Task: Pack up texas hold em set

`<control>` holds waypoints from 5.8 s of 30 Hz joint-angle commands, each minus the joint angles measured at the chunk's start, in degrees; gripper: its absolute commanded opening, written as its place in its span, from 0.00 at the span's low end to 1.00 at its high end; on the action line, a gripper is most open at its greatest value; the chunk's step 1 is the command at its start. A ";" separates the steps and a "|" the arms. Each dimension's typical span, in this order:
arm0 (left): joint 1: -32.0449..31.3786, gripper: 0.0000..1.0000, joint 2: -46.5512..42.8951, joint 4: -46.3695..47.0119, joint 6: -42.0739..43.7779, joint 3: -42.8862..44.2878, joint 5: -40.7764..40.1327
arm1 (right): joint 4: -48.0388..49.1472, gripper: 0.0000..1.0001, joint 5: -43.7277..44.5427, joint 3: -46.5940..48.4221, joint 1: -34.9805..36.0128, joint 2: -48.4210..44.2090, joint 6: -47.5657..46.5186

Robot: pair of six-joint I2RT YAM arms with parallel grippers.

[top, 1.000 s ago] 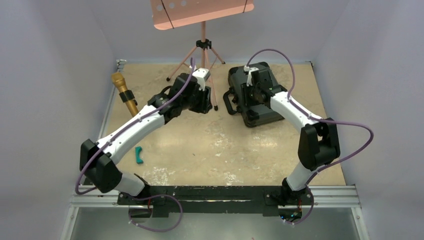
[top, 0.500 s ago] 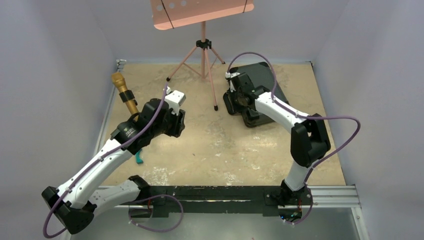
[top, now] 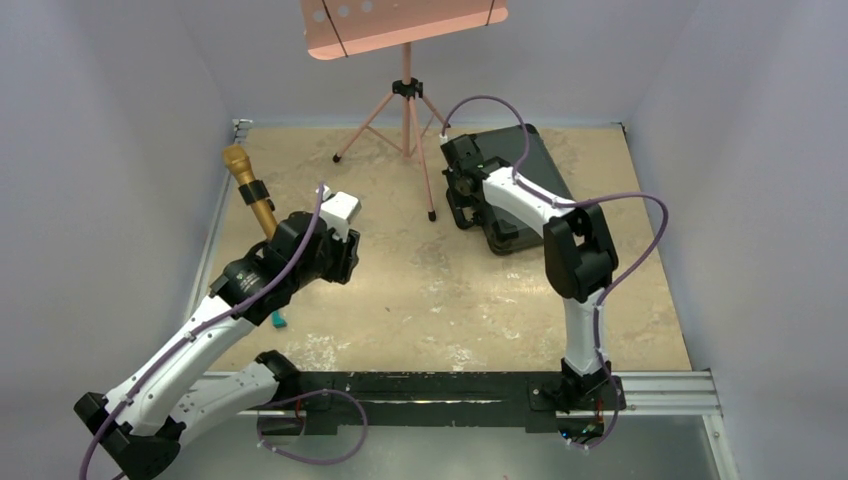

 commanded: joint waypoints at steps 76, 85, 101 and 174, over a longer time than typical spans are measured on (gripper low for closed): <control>0.34 0.49 -2.38 1.78 0.35 -0.67 0.18 | -3.99 0.00 2.42 11.59 -2.80 11.76 -0.97; 0.28 0.49 -2.63 1.72 0.35 -0.68 0.20 | -5.99 0.00 6.51 12.14 -2.82 13.24 0.06; 0.30 0.49 -2.75 1.78 0.17 -0.68 0.54 | -9.87 0.00 9.93 12.64 -2.73 16.20 0.54; 0.29 0.49 -6.38 1.97 -0.27 -1.18 1.17 | -14.72 0.00 4.36 17.47 -1.75 9.68 3.81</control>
